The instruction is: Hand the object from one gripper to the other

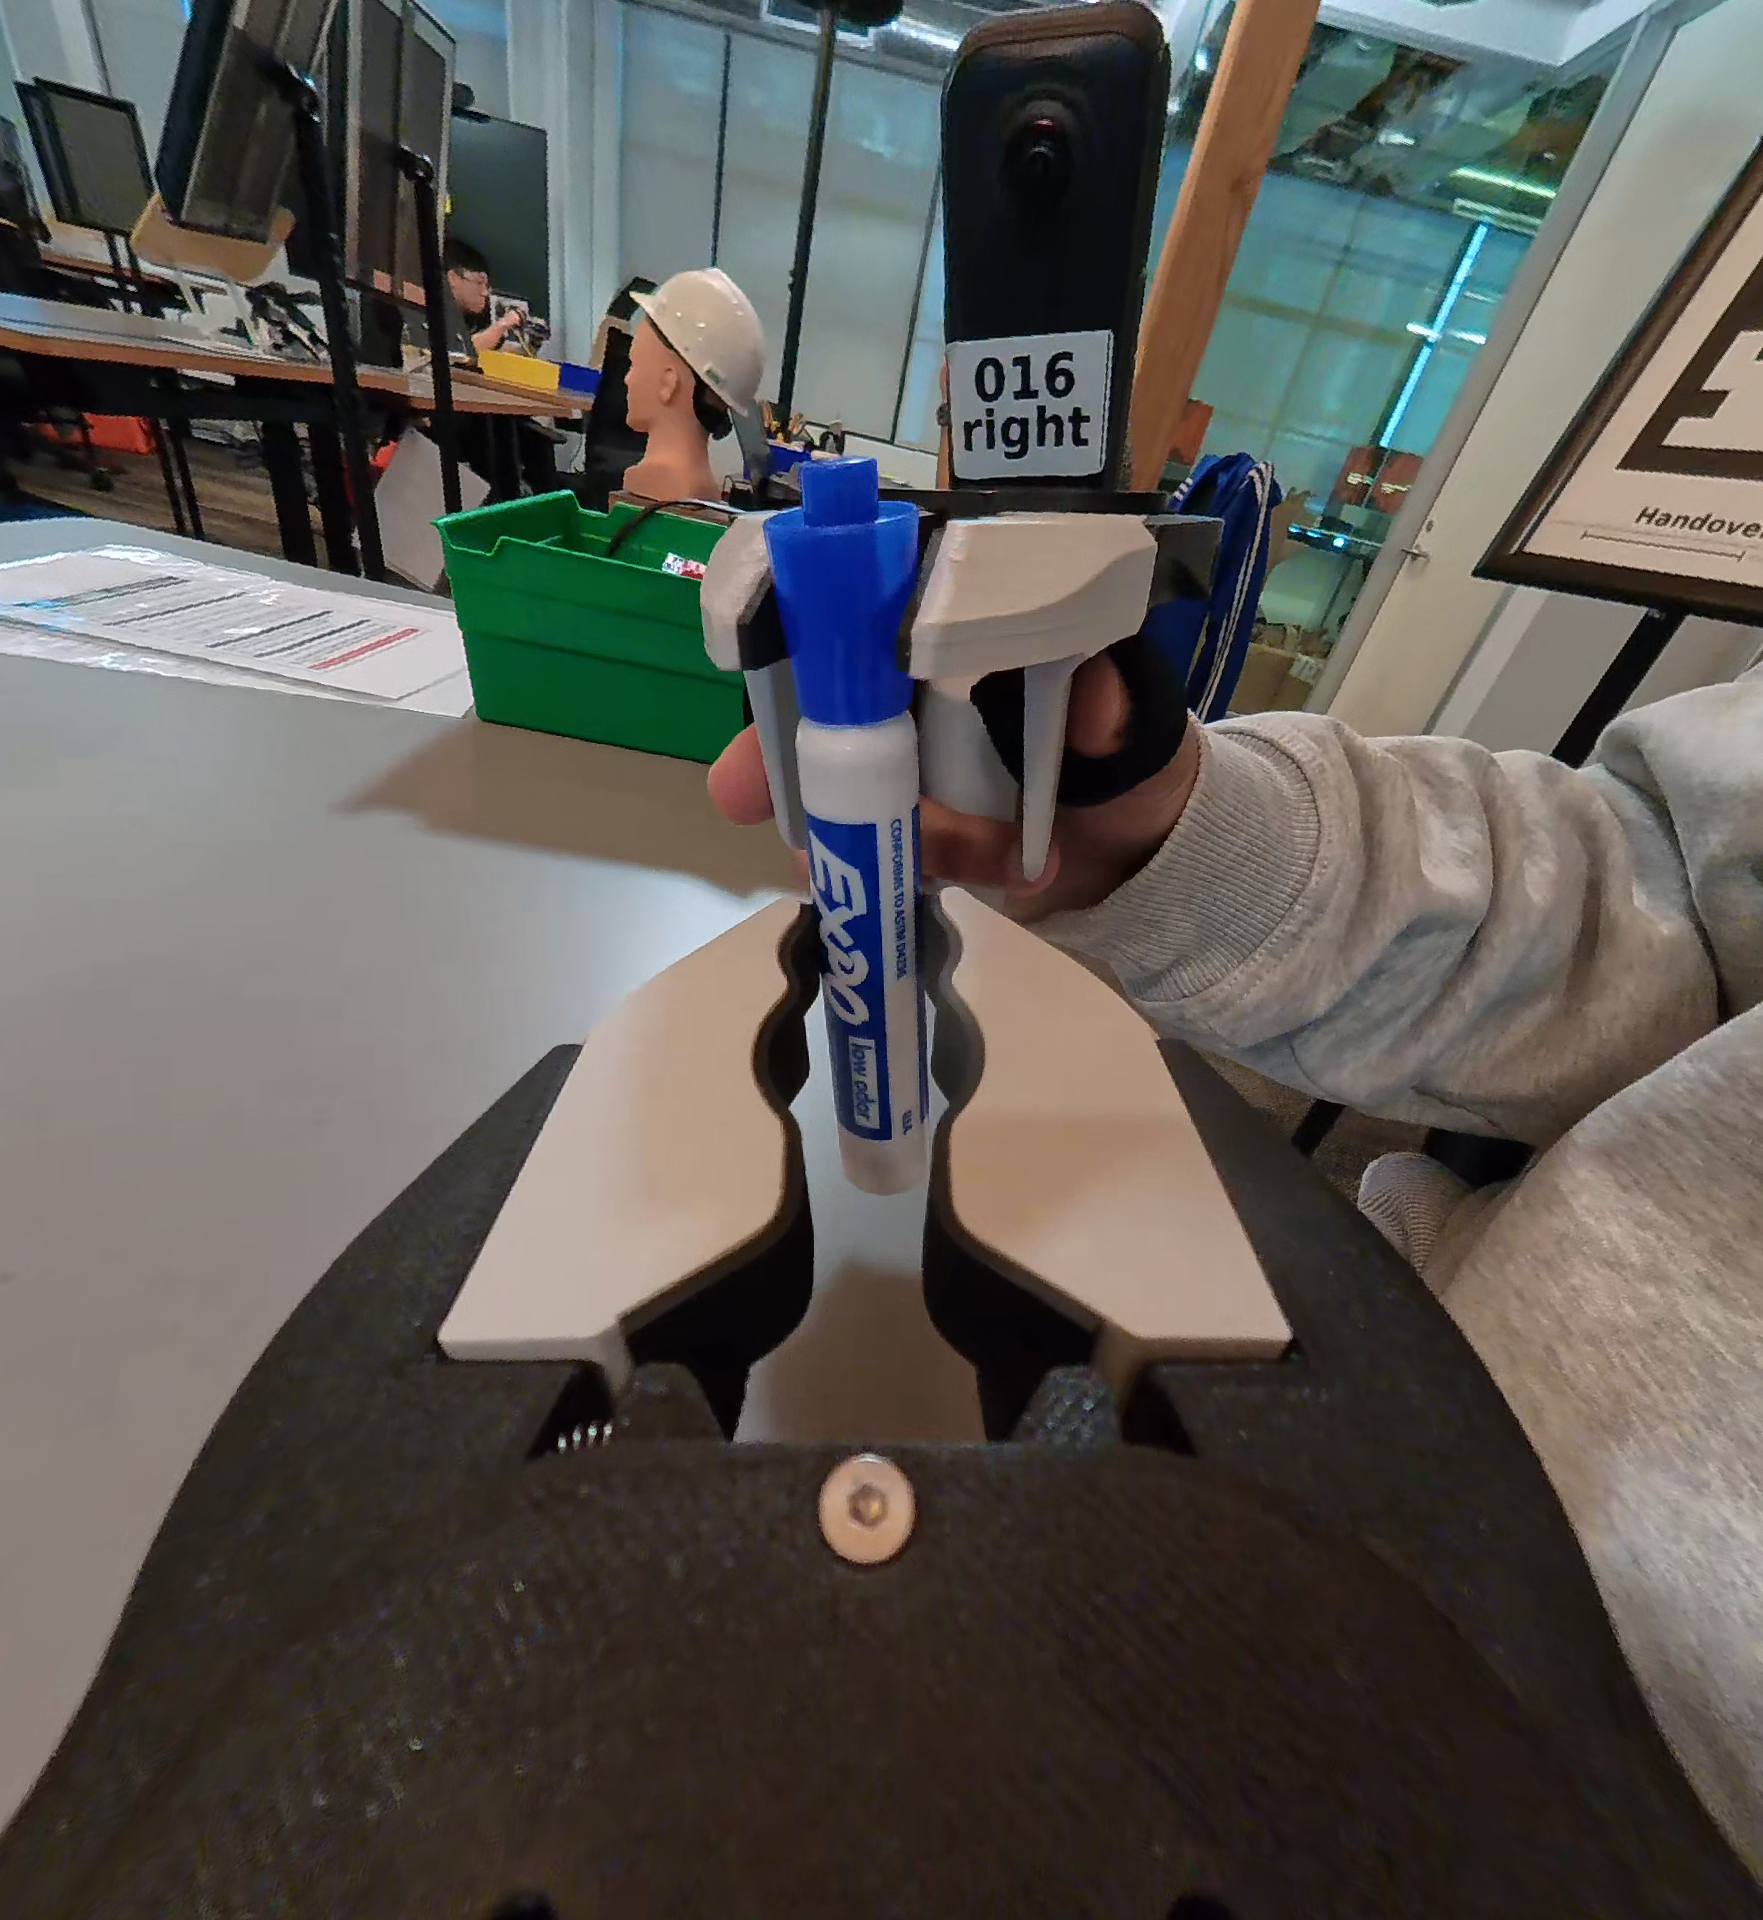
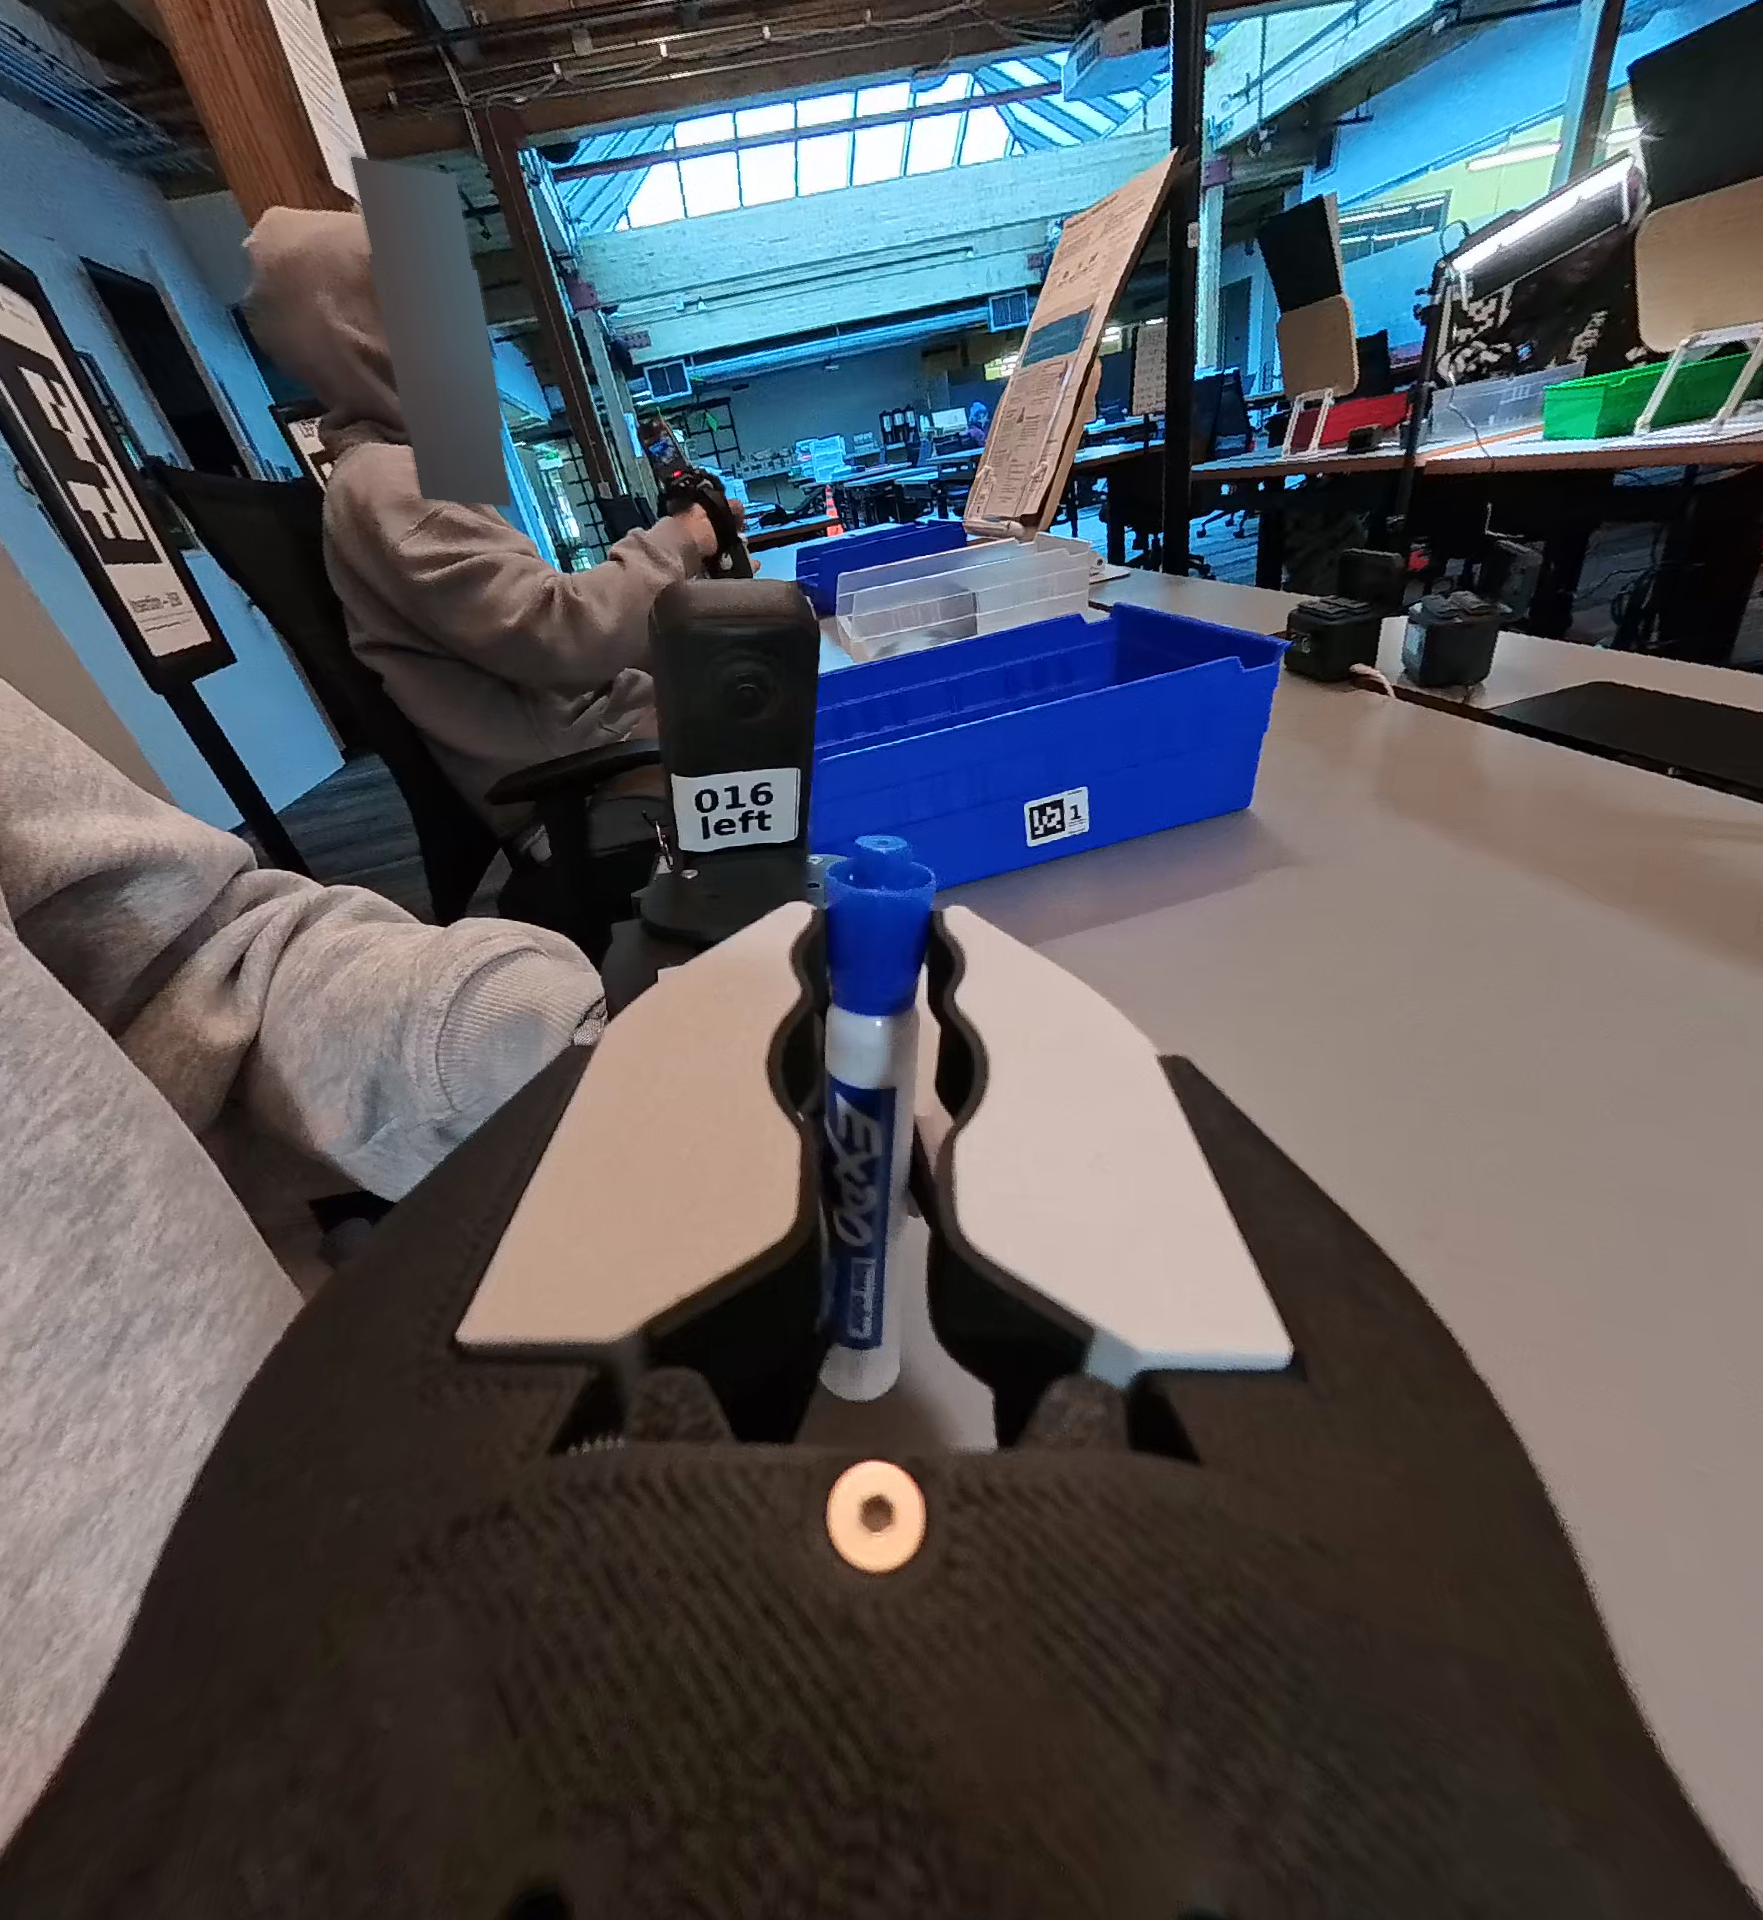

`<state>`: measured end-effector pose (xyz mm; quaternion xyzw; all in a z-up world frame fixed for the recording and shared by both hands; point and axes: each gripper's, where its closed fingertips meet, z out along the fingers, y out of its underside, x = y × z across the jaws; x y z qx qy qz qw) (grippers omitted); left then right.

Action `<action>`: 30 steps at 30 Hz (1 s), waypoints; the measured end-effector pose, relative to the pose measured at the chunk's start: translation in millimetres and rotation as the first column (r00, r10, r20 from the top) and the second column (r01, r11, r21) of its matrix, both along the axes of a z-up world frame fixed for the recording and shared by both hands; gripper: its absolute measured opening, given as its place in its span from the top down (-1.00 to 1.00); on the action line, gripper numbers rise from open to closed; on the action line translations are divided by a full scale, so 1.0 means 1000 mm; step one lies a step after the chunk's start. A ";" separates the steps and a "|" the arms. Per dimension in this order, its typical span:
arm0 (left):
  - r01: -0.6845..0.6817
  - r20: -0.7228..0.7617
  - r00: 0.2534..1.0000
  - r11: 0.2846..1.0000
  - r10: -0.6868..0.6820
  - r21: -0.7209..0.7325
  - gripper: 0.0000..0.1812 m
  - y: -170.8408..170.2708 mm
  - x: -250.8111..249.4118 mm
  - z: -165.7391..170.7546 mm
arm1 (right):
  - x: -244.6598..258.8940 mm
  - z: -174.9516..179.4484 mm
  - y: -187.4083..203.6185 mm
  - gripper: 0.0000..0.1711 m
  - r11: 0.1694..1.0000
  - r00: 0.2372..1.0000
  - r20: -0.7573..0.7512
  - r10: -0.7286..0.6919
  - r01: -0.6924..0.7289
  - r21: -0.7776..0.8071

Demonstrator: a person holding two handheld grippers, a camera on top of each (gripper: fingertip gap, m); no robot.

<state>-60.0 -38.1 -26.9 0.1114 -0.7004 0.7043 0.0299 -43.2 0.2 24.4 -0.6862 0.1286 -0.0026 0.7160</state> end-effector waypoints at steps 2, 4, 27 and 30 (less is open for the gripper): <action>-0.002 0.003 1.000 1.000 0.002 -0.002 0.80 0.000 0.000 0.001 | 0.001 0.001 -0.001 0.75 1.000 1.000 -0.001 -0.007 0.007 0.002; -0.005 0.007 1.000 1.000 0.005 -0.002 0.80 0.001 0.001 0.002 | 0.004 0.001 -0.002 0.65 1.000 1.000 -0.004 -0.022 0.022 0.008; -0.078 0.006 0.997 0.995 0.079 -0.057 0.79 0.030 0.021 0.019 | -0.013 -0.084 0.035 0.62 0.966 0.997 -0.020 0.070 -0.072 -0.248; -0.066 -0.006 0.998 0.994 0.066 -0.083 0.80 0.030 0.019 0.023 | -0.013 -0.080 0.035 0.66 0.973 0.998 -0.019 0.058 -0.061 -0.221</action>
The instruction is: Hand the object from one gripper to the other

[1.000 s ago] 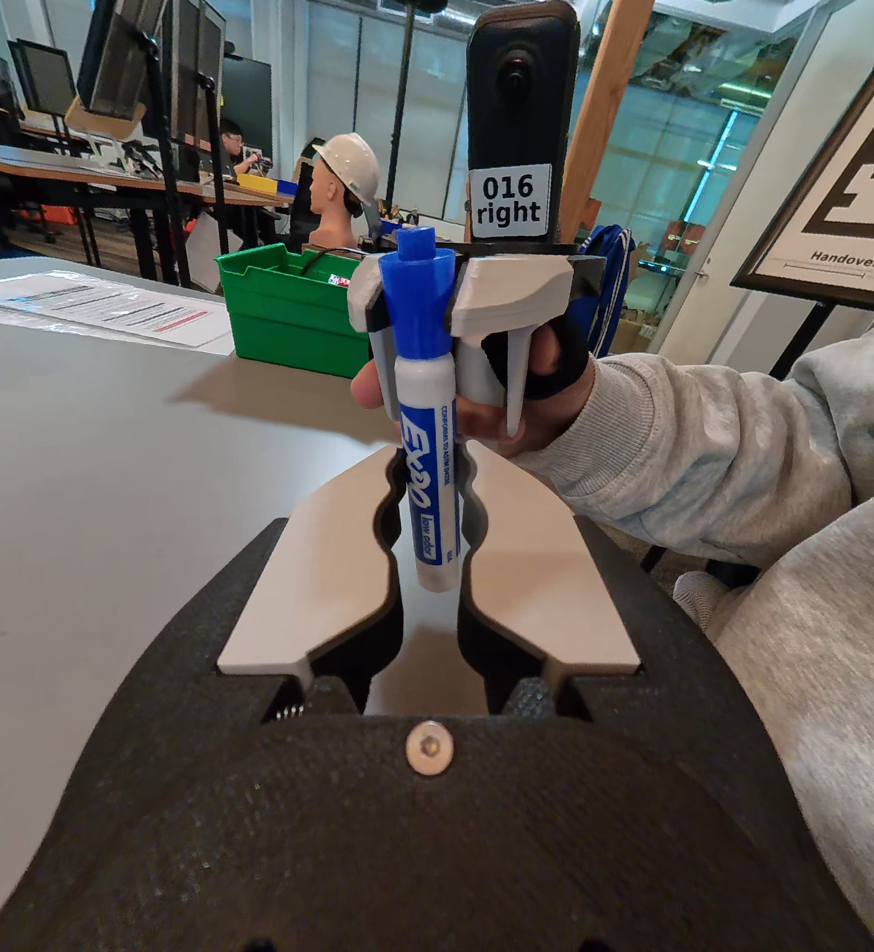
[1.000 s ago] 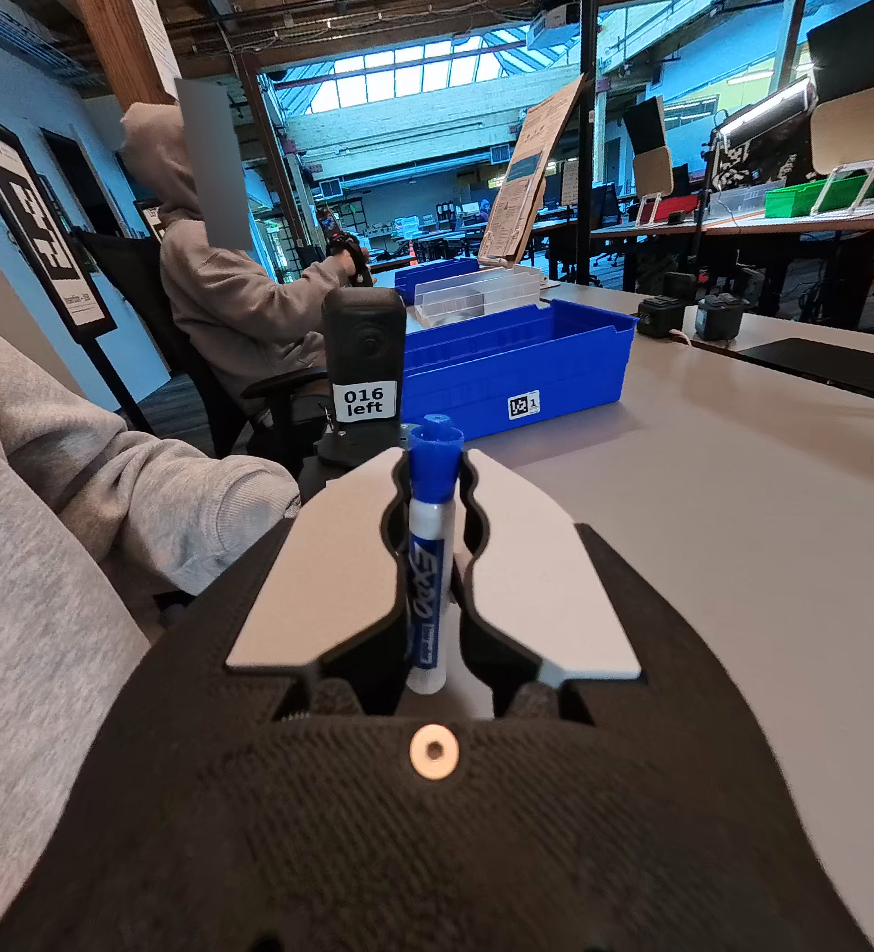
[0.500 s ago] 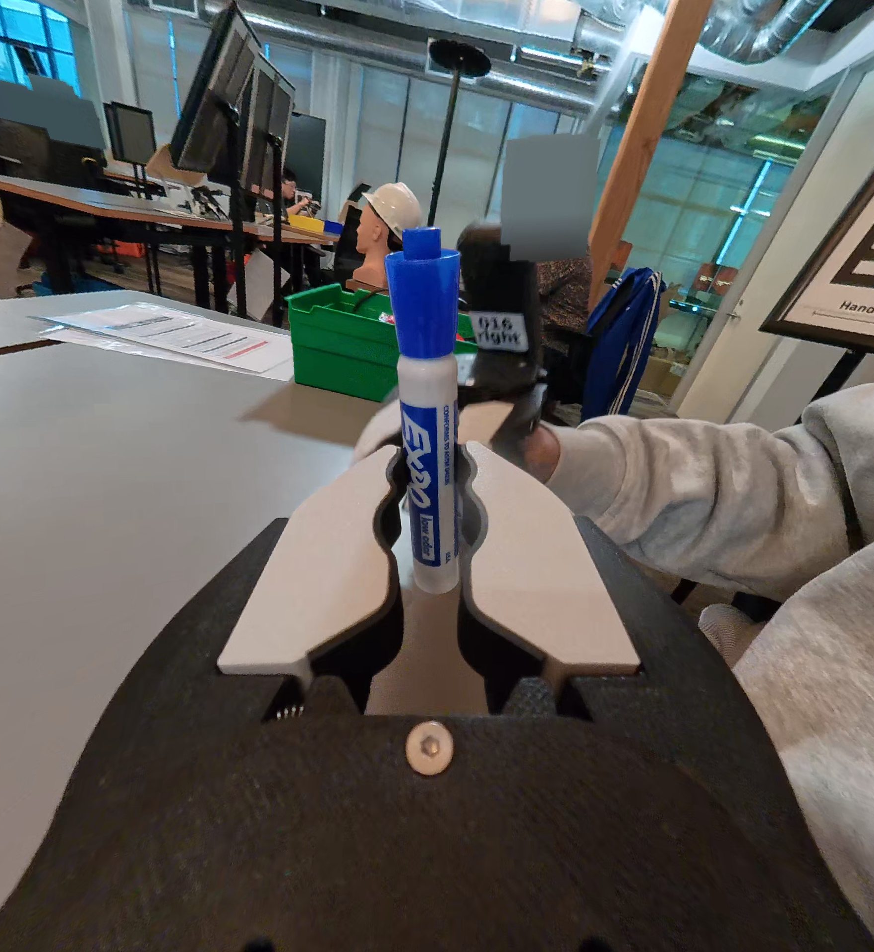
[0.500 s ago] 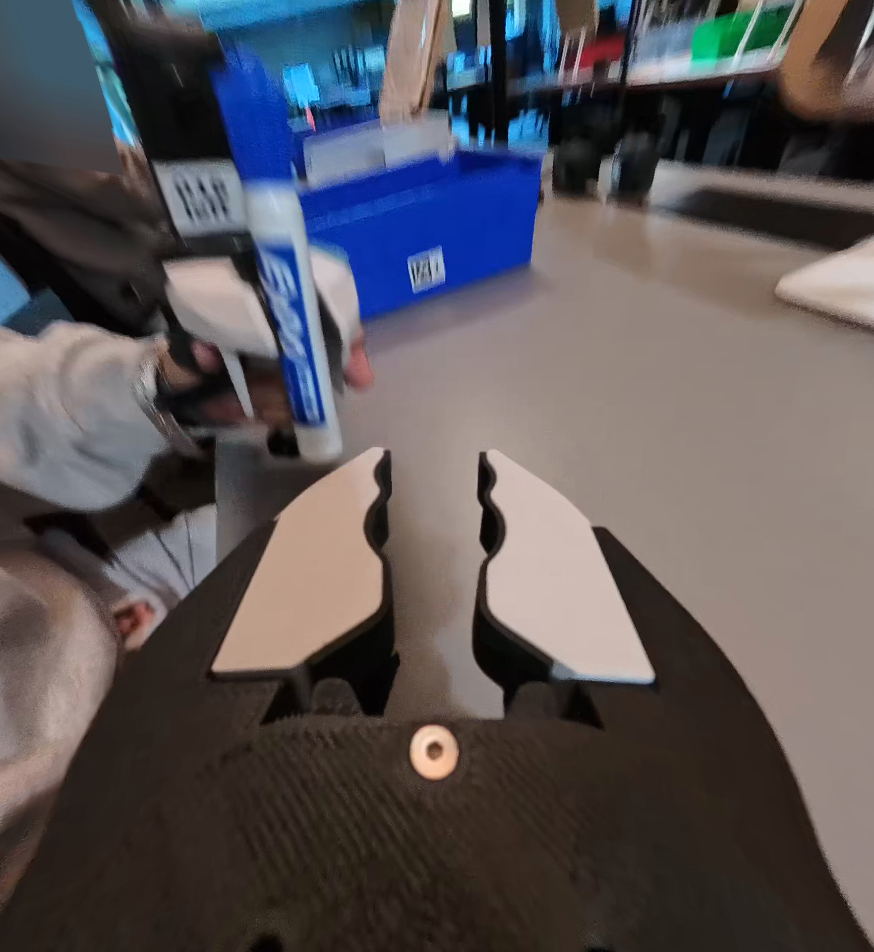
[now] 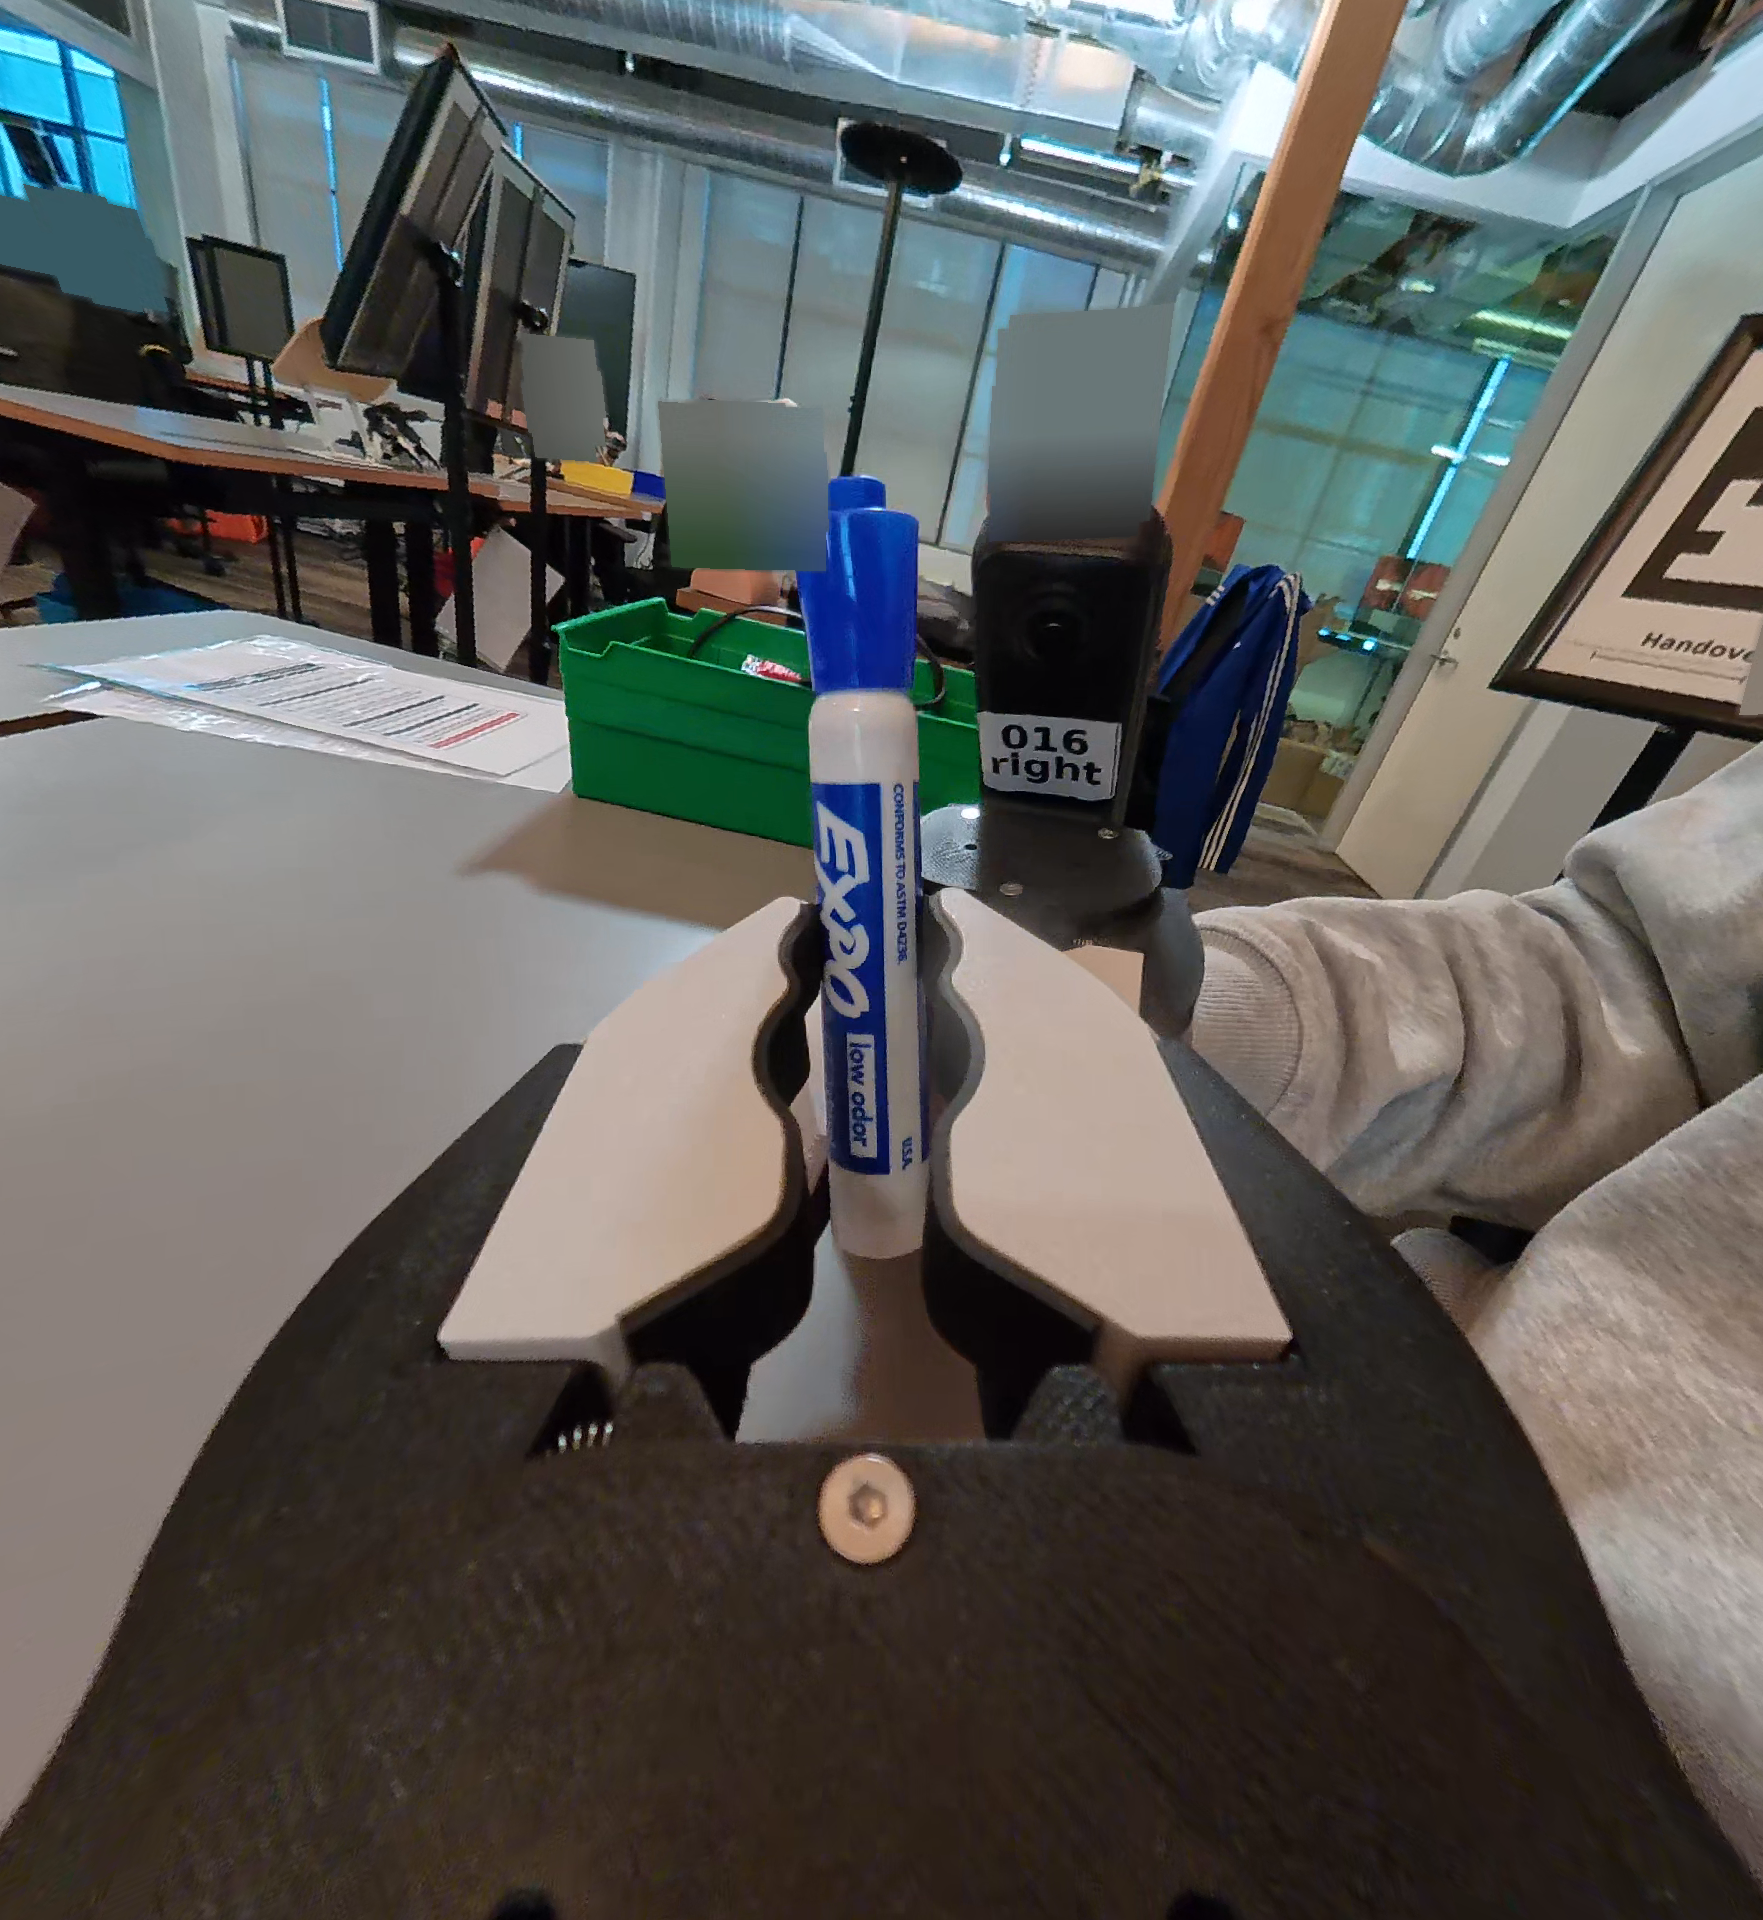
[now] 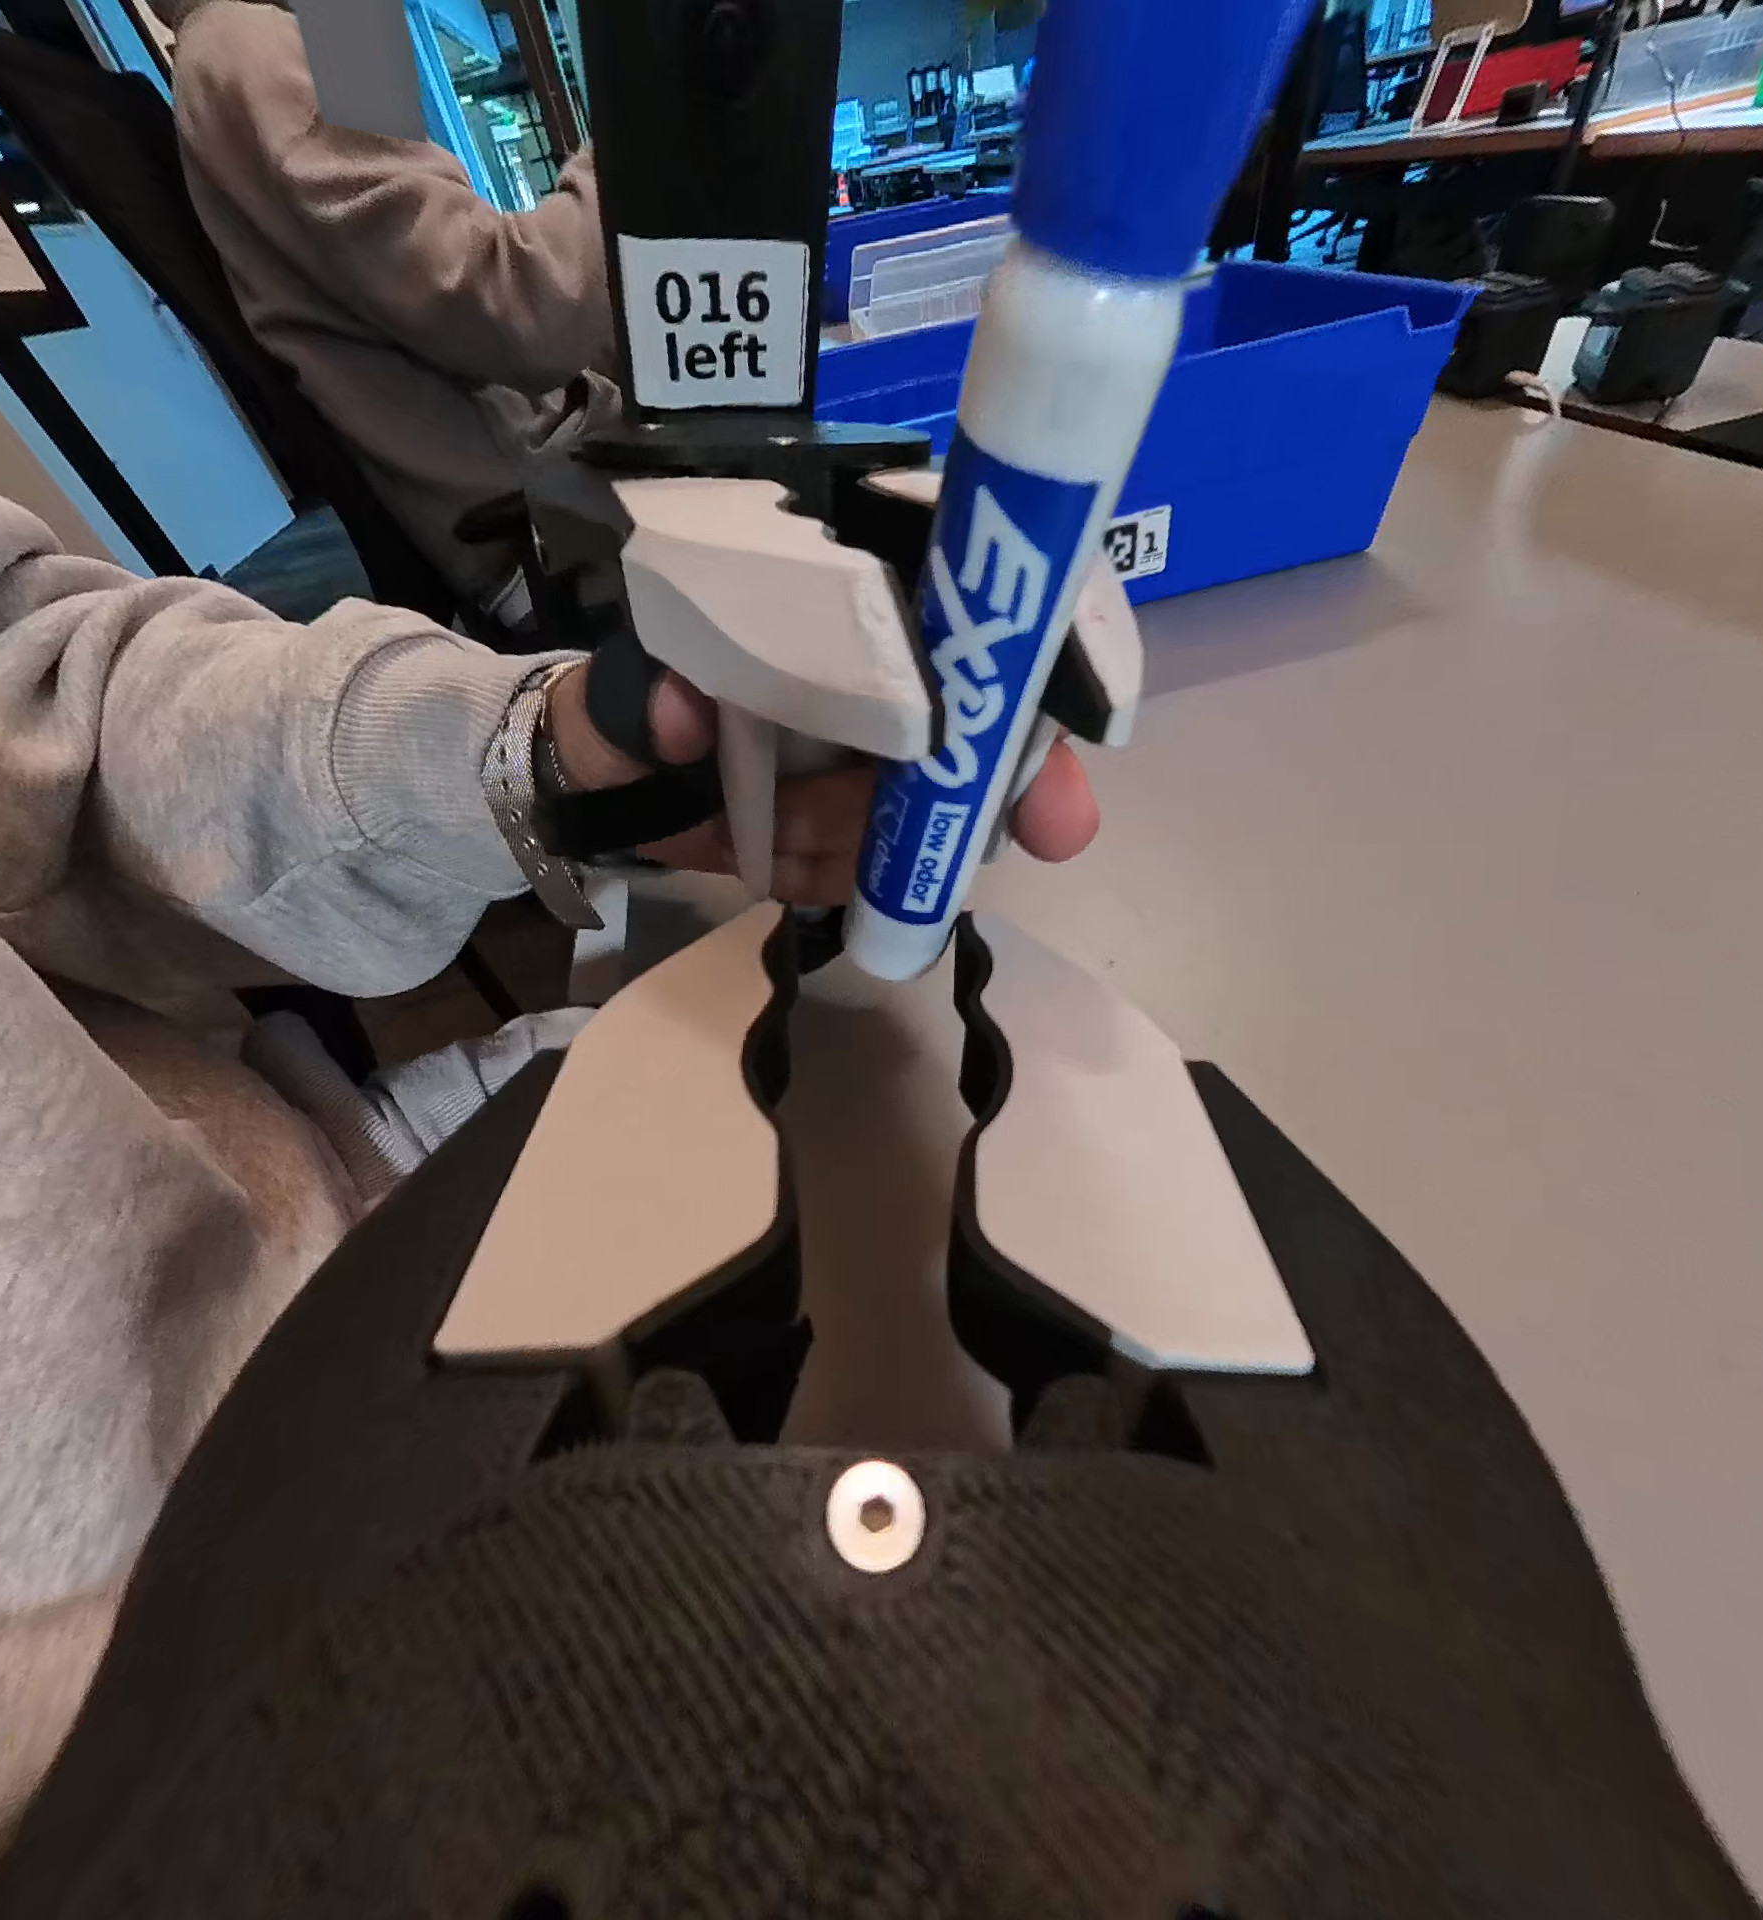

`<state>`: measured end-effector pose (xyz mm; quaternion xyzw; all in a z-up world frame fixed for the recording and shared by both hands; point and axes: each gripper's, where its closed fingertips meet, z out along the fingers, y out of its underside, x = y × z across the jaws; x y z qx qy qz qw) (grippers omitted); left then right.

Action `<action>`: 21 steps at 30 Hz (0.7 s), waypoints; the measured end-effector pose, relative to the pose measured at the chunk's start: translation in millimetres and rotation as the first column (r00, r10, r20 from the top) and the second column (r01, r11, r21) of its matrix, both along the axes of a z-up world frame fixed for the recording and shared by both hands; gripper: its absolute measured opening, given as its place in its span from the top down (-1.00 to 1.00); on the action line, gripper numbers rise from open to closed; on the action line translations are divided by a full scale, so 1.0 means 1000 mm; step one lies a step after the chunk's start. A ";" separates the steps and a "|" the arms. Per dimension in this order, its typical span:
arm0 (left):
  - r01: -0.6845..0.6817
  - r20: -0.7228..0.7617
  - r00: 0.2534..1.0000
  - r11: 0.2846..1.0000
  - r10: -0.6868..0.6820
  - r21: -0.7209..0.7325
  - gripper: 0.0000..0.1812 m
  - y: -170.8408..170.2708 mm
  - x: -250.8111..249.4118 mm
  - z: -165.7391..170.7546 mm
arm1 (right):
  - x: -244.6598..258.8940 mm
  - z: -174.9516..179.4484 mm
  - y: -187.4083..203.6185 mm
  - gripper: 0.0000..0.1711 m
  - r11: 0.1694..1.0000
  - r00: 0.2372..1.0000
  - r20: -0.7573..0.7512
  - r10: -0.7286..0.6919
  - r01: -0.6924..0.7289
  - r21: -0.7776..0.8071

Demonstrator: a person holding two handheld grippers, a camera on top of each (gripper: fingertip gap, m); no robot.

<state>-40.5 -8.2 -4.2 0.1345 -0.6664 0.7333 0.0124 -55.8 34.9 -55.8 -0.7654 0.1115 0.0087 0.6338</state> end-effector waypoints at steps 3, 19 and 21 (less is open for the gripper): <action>0.016 -0.017 1.000 0.999 -0.017 -0.037 0.80 0.000 -0.002 0.004 | 0.001 0.005 -0.001 0.65 0.999 1.000 -0.013 -0.009 0.009 0.038; -0.029 -0.003 1.000 0.998 0.029 -0.058 0.66 -0.001 0.001 0.005 | 0.005 0.020 -0.008 0.76 0.992 0.999 -0.033 -0.024 0.028 0.121; -0.042 -0.007 0.999 0.998 0.042 -0.050 0.57 -0.001 0.003 0.003 | 0.007 0.021 -0.010 0.76 0.992 0.999 -0.027 -0.036 0.039 0.121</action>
